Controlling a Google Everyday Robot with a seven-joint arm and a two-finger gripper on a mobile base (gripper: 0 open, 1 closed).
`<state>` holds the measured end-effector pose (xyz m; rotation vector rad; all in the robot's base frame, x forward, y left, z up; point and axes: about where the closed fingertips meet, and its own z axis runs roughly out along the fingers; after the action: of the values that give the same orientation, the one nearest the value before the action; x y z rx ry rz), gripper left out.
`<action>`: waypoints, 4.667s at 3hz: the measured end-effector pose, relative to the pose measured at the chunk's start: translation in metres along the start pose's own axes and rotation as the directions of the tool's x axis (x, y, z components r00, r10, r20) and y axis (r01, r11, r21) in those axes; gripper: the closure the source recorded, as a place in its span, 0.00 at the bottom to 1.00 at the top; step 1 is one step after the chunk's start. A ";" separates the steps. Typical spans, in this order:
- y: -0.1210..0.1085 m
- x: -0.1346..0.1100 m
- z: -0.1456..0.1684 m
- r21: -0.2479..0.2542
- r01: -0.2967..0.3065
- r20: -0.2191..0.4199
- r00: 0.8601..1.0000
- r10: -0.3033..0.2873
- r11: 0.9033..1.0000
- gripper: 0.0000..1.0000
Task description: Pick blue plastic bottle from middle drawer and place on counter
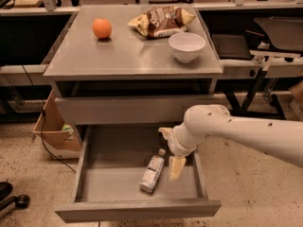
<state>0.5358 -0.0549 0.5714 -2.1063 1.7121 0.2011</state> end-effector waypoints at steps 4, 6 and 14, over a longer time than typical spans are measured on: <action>-0.026 0.011 0.110 -0.027 0.071 0.009 0.997 -0.071 0.997 0.00; -0.023 0.048 0.186 -0.074 0.074 -0.038 0.996 -0.077 0.994 0.00; -0.041 0.059 0.001 0.131 0.015 -0.181 0.983 0.009 0.991 1.00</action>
Offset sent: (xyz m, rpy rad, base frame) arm 0.0021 0.0151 -0.0195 -0.0144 0.0168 0.0346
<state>0.5895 -0.1013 0.5584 -2.0839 1.7705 -0.1060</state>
